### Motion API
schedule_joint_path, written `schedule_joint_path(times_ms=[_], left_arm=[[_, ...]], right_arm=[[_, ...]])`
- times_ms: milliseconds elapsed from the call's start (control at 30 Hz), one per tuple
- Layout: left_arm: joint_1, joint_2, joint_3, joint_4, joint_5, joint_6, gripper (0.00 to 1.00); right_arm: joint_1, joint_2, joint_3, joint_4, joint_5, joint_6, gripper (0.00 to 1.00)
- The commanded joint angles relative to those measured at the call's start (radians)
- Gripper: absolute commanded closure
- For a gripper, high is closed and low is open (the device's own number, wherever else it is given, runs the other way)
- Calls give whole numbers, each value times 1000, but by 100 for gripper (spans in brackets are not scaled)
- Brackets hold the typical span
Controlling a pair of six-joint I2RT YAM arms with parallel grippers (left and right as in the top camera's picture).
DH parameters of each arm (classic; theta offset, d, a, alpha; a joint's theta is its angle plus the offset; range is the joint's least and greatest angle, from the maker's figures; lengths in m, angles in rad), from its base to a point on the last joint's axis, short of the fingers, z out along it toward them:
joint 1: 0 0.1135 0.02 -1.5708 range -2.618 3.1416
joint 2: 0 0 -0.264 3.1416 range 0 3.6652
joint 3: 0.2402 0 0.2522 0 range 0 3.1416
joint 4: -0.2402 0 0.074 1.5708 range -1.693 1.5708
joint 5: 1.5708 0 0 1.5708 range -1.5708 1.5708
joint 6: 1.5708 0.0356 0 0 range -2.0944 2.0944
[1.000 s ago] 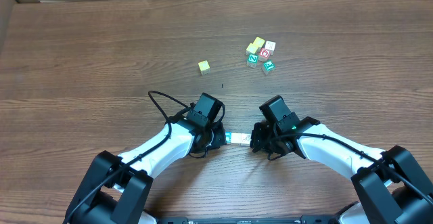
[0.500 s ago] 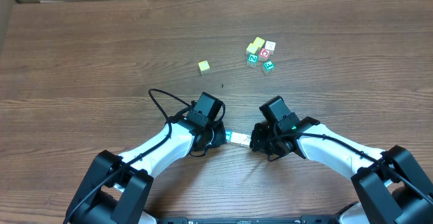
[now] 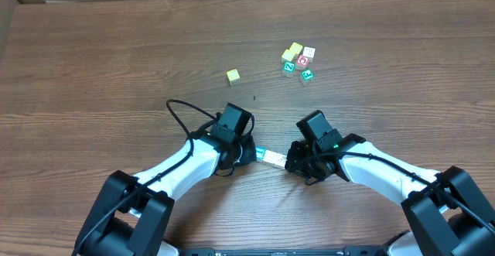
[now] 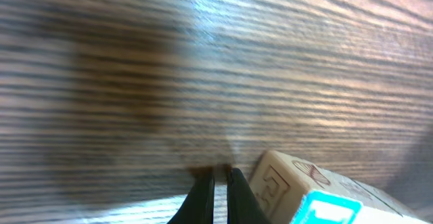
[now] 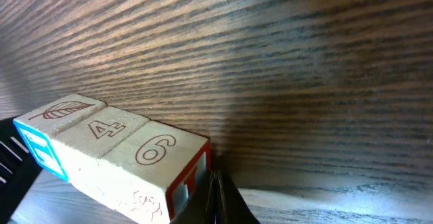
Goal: Flip 3 blocks
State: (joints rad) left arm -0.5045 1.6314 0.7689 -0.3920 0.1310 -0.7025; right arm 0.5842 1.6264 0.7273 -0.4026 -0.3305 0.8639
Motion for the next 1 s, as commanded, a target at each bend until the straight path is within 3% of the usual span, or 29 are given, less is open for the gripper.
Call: schedule_joint_path(times_ms=[0, 967], left_arm=[[22, 33, -27, -2, -26, 43, 96], [22, 33, -27, 61, 20, 69, 96]], right_arm=[[6, 6, -10, 6, -8, 31, 96], [92, 6, -10, 26, 24, 136, 96]])
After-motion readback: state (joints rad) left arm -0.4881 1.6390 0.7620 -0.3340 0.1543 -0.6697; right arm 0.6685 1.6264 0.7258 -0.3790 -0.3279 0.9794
